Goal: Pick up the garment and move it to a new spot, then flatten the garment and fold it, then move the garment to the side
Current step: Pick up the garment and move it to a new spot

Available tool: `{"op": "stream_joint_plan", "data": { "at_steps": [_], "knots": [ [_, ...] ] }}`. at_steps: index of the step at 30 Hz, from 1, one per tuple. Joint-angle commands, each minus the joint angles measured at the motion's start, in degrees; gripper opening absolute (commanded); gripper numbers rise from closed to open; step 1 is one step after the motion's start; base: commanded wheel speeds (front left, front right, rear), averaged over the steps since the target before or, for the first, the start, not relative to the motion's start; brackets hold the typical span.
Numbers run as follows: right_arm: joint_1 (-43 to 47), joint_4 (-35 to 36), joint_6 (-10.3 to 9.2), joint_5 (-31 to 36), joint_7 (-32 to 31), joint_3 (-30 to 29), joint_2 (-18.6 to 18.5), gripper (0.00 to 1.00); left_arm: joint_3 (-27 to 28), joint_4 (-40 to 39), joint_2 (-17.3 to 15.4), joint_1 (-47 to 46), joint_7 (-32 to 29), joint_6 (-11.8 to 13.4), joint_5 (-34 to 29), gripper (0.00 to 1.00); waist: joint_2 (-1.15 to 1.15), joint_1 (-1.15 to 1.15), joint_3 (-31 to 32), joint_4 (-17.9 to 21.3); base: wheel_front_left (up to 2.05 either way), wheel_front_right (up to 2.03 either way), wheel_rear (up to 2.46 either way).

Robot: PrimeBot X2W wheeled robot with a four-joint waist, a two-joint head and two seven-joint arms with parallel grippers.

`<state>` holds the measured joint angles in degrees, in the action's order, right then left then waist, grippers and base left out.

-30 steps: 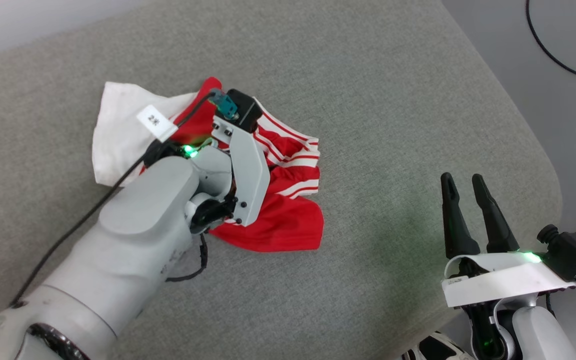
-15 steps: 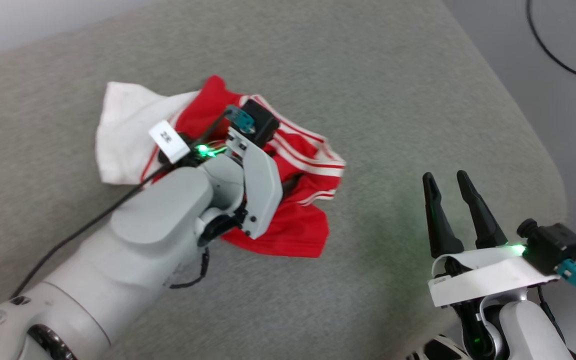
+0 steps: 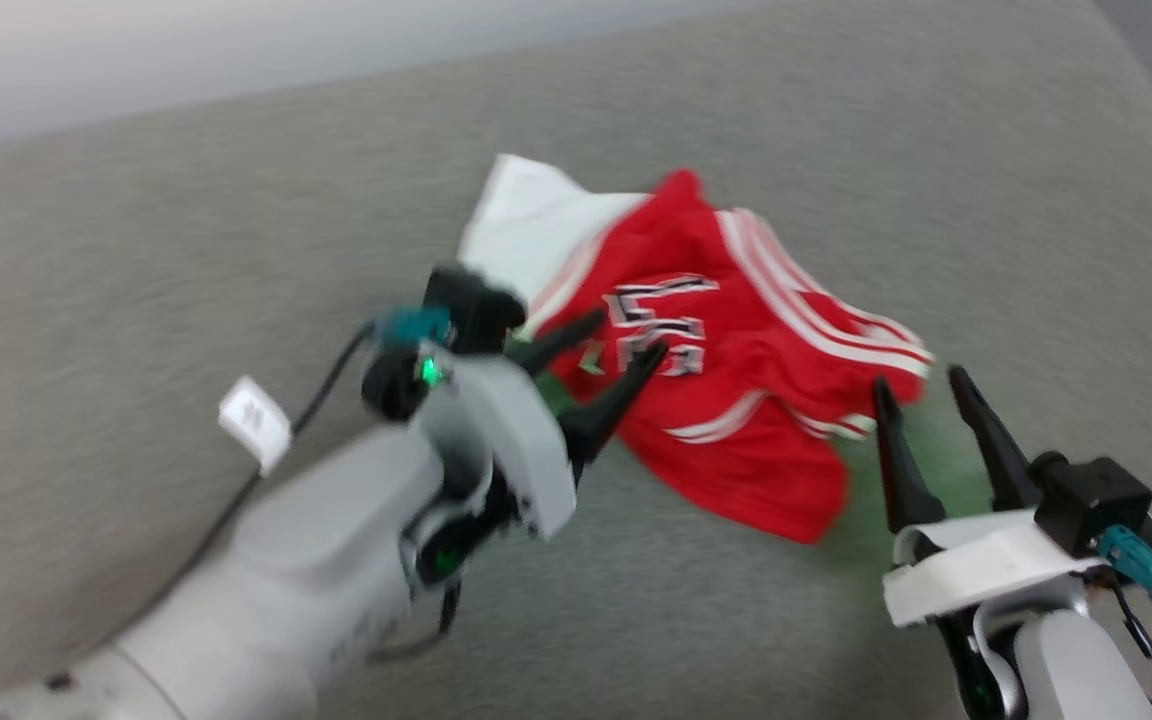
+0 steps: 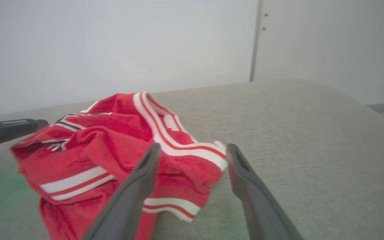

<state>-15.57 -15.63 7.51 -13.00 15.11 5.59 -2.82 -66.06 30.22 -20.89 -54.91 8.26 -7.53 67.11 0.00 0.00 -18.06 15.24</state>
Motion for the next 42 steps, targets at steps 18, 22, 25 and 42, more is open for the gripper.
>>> {"op": "stream_joint_plan", "data": {
  "at_steps": [18, 22, 25, 42],
  "knots": [
    [12.4, -2.2, -0.04, 6.9, 0.0, -9.6, -2.0, 1.00, 17.2, 4.6, -3.3, 25.6, 6.9, 0.1, -5.3, 1.00, 0.00, 0.00, 14.8, -24.5, 0.00, 0.00, 0.00],
    [13.3, -2.0, -0.04, 6.5, 0.0, -10.0, -3.2, 1.00, 26.8, 1.1, -4.1, 33.3, 6.9, 0.4, -12.6, 1.00, 0.00, 0.00, 16.6, -24.1, 0.00, 0.00, 0.00],
    [13.7, -1.6, -0.04, 6.0, 0.0, -10.7, -3.5, 1.00, 34.1, -2.6, -4.0, 38.6, 6.9, 1.0, -18.6, 1.00, 0.00, 0.00, 17.7, -23.0, 0.00, 0.00, 0.00],
    [12.2, 0.6, -0.04, 3.2, 0.0, -11.9, -3.1, 1.00, 56.2, -18.0, 2.7, 54.8, 6.9, 1.4, -44.6, 1.00, 0.00, 0.00, 20.5, -17.0, 0.00, 0.00, 0.00]
  ]
}}
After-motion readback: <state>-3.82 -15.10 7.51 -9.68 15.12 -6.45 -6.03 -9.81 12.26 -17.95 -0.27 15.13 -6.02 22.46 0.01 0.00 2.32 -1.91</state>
